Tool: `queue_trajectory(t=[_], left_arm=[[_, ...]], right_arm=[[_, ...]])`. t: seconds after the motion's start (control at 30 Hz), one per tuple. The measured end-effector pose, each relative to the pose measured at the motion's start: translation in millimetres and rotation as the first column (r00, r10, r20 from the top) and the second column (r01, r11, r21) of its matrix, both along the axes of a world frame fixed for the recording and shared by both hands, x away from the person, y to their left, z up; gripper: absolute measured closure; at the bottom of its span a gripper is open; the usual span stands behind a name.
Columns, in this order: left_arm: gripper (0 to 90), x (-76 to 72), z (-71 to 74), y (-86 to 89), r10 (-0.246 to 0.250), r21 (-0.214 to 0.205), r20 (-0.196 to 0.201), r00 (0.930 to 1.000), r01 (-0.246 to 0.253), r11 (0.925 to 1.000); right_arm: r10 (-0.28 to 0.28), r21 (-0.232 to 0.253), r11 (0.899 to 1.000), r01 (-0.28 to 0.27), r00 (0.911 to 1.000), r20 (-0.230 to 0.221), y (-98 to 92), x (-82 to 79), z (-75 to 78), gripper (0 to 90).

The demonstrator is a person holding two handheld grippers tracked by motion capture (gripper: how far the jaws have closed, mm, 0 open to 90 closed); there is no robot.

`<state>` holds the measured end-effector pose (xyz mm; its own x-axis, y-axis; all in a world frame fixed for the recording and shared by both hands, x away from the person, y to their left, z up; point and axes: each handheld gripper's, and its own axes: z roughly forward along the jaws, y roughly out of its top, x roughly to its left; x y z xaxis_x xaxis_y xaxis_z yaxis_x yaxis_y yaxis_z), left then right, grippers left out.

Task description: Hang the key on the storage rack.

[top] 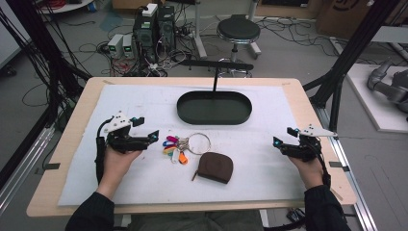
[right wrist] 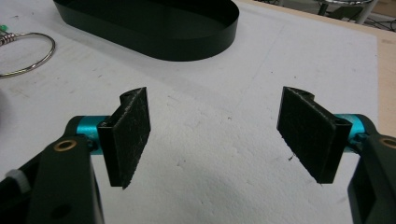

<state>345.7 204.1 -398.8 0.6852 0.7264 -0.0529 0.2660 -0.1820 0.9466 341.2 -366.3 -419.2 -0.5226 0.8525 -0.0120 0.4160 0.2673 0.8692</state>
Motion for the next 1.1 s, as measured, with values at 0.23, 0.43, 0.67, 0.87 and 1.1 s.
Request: queue_trajectory(t=[0.23, 0.43, 0.67, 0.87, 1.1], left_arm=[[22.7, -0.2, -0.1, -6.9, -0.028, -0.001, -0.014, 0.9995, 0.028, 0.9996], [25.4, 0.4, -1.5, -13.7, -0.039, 0.008, -0.022, 0.999, 0.039, 0.9992], [27.7, 1.3, -2.0, -18.1, -0.052, 0.012, -0.031, 0.9982, 0.052, 0.9986], [27.7, 2.0, -2.8, -22.8, -0.067, 0.015, -0.034, 0.9971, 0.068, 0.9976], [30.5, 5.7, -3.3, -34.6, -0.089, 0.02, -0.036, 0.9954, 0.09, 0.9958]], right_arm=[[0.002, -0.006, 1.0, -0.002, 1.0, 0.0, -0.5, 0.7, -0.4, 26.5], [-0.004, -0.003, 1.0, 0.004, 1.0, -0.009, -0.7, 1.3, -0.9, 26.5], [-0.002, -0.005, 1.0, 0.002, 0.9999, -0.011, -0.5, 1.9, -1.4, 26.6], [-0.001, -0.007, 1.0, 0.001, 1.0, -0.01, -0.4, 2.1, -1.6, 26.6], [0.001, -0.01, 1.0, -0.001, 0.9999, -0.014, 0.3, 2.0, -1.7, 26.6]])
